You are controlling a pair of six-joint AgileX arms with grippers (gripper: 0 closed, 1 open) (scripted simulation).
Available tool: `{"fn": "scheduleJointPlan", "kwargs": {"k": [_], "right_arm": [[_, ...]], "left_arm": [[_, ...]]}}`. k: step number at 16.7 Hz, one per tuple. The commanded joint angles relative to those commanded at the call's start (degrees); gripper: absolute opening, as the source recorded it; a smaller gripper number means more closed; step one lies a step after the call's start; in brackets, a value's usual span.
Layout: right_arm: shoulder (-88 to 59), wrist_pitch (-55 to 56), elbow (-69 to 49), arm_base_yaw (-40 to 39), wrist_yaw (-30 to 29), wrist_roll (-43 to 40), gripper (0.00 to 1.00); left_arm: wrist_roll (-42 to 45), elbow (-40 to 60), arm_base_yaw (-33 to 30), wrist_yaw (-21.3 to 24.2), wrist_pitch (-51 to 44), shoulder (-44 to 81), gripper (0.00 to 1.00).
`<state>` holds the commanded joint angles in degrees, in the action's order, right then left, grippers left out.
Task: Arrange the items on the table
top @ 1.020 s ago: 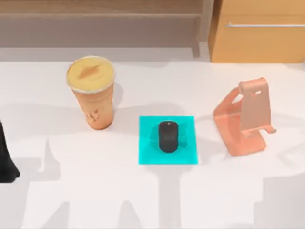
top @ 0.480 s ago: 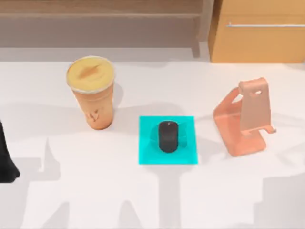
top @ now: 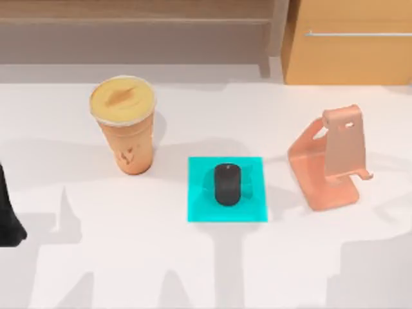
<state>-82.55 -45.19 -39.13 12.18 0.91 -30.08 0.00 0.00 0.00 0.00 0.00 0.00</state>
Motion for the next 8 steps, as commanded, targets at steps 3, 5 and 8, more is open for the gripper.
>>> {"fn": "scheduleJointPlan", "kwargs": {"k": [3,5,8], "right_arm": [[1.1,-1.8,-0.9,0.0,0.0,0.0,0.0],[0.8,-1.7,-0.8,0.0,0.0,0.1,0.0],[2.2,0.4,-0.9,-2.0,-0.8,1.9,0.0]], "left_arm": [[0.0,0.0,0.0,0.0,0.0,0.0,1.0],[0.0,0.0,0.0,0.0,0.0,0.0,1.0],[0.0,0.0,0.0,0.0,0.0,0.0,1.0]]}}
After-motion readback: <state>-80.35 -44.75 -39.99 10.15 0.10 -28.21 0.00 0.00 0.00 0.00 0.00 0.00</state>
